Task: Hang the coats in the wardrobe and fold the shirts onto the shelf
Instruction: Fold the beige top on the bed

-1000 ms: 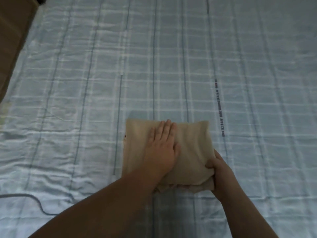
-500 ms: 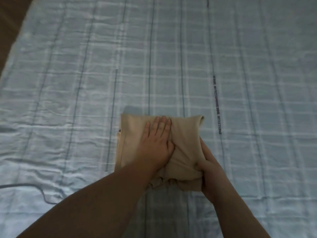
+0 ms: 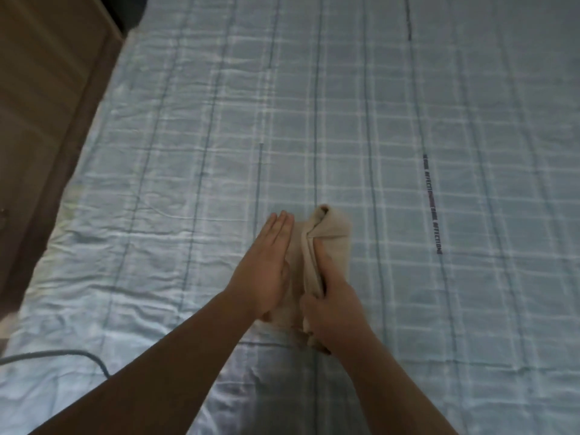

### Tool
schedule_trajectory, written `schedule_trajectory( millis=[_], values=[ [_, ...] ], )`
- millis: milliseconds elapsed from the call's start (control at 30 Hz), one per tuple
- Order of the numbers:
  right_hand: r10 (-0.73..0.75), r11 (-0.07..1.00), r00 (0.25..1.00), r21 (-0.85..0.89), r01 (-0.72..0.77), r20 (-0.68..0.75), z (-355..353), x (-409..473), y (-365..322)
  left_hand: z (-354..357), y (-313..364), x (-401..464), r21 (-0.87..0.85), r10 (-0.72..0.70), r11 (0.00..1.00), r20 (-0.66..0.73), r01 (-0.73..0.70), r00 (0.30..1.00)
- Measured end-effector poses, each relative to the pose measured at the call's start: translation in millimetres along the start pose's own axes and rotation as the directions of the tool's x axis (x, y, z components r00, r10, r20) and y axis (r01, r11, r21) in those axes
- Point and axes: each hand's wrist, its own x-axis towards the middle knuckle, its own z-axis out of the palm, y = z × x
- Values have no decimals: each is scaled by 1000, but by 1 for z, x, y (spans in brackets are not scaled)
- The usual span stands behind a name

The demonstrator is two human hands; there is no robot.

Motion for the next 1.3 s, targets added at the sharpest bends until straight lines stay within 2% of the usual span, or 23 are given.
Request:
schedule_trajectory(
  millis=[100, 167, 200, 267, 300, 333, 367, 400, 433, 467, 500, 633, 700, 767, 833, 900, 1033, 1200, 1300],
  values=[
    [-97, 993, 994, 63, 99, -45, 25, 10, -1, -18, 0, -3, -172, -121, 980, -127, 99, 984],
    [-134, 991, 989, -7, 133, -62, 40, 22, 10, -30, 5, -5, -287, -198, 948, -198, 136, 960],
    [-92, 994, 994, -61, 89, -56, 46, 29, 17, -35, 8, -4, -305, -177, 947, -228, 102, 957],
    [-13, 990, 999, -140, 7, -36, 56, 40, 24, -44, 14, -1, -245, -28, 969, -216, -26, 976],
    [1, 976, 1000, -217, -2, -9, 59, 42, 29, -45, 16, 2, -201, 64, 975, -158, -95, 985],
    [-32, 959, 999, -283, 28, -8, 64, 42, 27, -44, 19, 6, -170, 133, 975, -65, -143, 989],
    [-137, 908, 990, -395, 138, 31, 71, 41, 26, -42, 21, 11, -144, 173, 976, 46, -164, 984],
    [-176, 853, 978, -478, 209, 114, 75, 40, 26, -38, 22, 16, -96, 192, 979, 155, -179, 969],
    [-160, 843, 979, -499, 203, 128, 79, 39, 28, -32, 22, 21, -19, 193, 981, 244, -194, 950],
    [-110, 875, 989, -462, 142, 96, 82, 36, 31, -26, 21, 26, 71, 181, 975, 302, -212, 936],
    [-130, 892, 991, -433, 133, 36, 83, 37, 35, -21, 19, 31, 154, 164, 962, 329, -224, 930],
    [-335, 905, 942, -280, 321, -1, 69, 14, 41, -5, 11, 41, 354, 93, 914, 288, -197, 953],
    [-388, 898, 918, -258, 357, -79, 47, -4, 47, 5, 11, 38, 415, 85, 892, 234, -179, 968],
    [-464, 852, 854, -381, 359, -234, 29, -12, 61, 17, 10, 31, 413, 79, 896, 212, -163, 974],
    [-487, 810, 810, -517, 278, -327, 22, -5, 77, 28, 7, 24, 384, 83, 911, 187, -150, 979],
    [-464, 765, 840, -607, 218, -283, 26, 8, 90, 33, 0, 18, 343, 67, 932, 156, -118, 986],
    [-430, 665, 894, -714, 220, -125, 42, 24, 119, 42, -16, 12, 324, 46, 941, 153, -94, 987],
    [-365, 635, 922, -759, 145, -130, 51, 37, 138, 48, -29, 23, 382, 84, 913, 170, -145, 982],
    [-314, 657, 940, -745, 114, -133, 53, 42, 134, 52, -33, 28, 389, 77, 911, 166, -137, 983]
  ],
)
